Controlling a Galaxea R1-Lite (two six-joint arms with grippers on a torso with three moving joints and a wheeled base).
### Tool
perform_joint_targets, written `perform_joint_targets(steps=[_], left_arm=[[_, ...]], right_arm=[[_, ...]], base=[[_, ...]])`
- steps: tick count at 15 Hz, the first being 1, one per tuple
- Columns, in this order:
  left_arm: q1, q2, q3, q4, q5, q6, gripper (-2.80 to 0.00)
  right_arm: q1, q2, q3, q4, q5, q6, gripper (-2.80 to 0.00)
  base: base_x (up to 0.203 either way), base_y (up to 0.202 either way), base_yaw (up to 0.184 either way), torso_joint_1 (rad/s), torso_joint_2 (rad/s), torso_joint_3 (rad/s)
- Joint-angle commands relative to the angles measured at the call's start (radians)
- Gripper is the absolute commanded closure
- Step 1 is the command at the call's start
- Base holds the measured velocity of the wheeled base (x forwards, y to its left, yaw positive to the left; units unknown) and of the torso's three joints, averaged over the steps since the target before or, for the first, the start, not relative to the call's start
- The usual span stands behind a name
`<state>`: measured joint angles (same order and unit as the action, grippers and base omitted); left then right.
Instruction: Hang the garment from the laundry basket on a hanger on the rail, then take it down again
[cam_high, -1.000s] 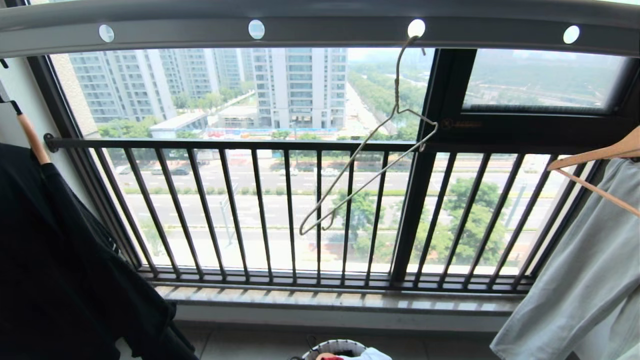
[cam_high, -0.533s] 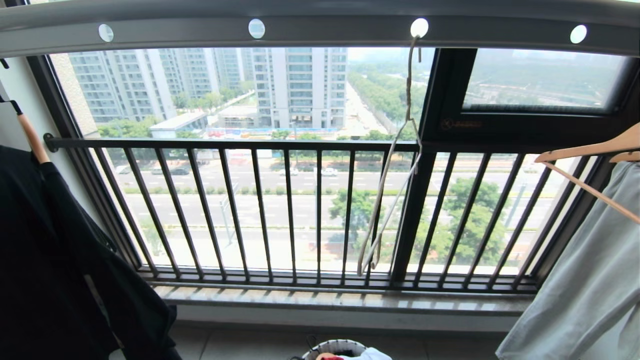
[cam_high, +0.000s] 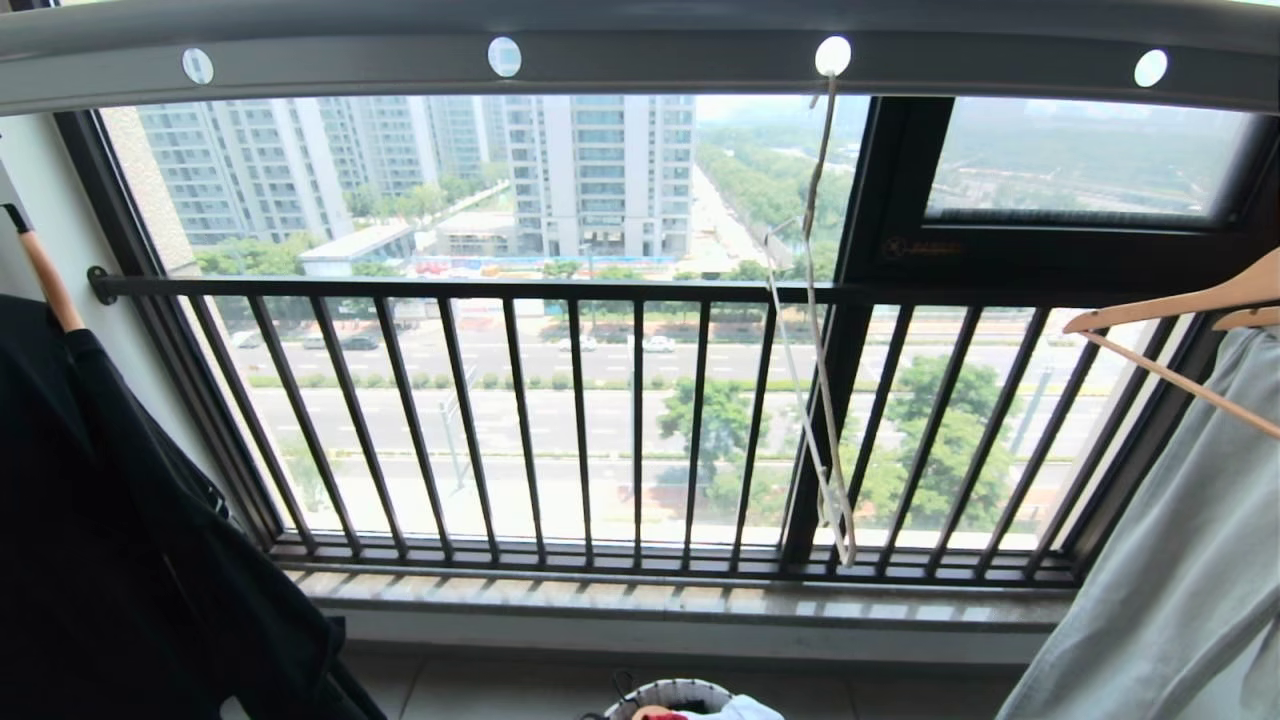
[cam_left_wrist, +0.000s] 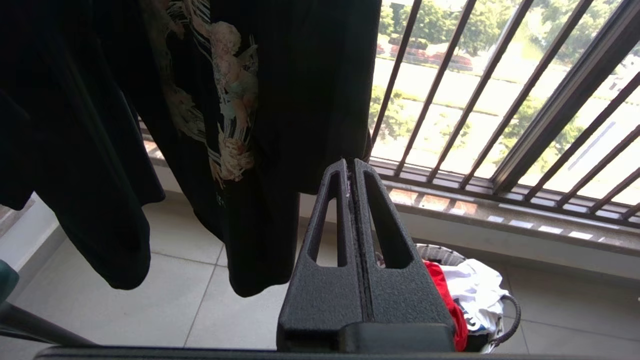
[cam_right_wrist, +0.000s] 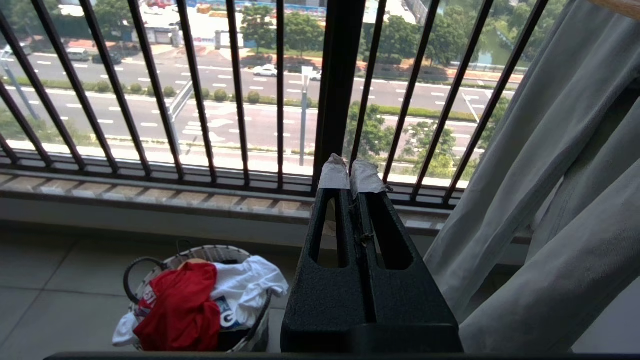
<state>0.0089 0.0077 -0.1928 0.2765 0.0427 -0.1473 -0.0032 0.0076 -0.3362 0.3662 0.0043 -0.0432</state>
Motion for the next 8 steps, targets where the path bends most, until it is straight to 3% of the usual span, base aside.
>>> perform_joint_targets(steps=[1,3,5,8], left_arm=[[0.0,-0.006,0.135,-0.18,0.018,0.053,0.0],[0.0,-0.006,0.193,-0.278,0.016,0.104,0.0],[0.0,-0.006,0.193,-0.277,0.016,0.11,0.0],[0.0,-0.006,0.193,-0.278,0.016,0.099,0.0]], right_arm=[[0.0,-0.008,0.195,-0.227,0.003,-0.005,0.0],[0.0,-0.008,0.329,-0.382,0.008,-0.022,0.0],[0.0,-0.008,0.338,-0.362,0.025,-0.052,0.0],[0.002,-0.008,0.338,-0.365,0.023,-0.015,0.0]], base=[[0.0,0.0,0.0,0.0,0.0,0.0],[0.0,0.0,0.0,0.0,0.0,0.0],[0.0,0.0,0.0,0.0,0.0,0.0],[0.0,0.0,0.0,0.0,0.0,0.0]])
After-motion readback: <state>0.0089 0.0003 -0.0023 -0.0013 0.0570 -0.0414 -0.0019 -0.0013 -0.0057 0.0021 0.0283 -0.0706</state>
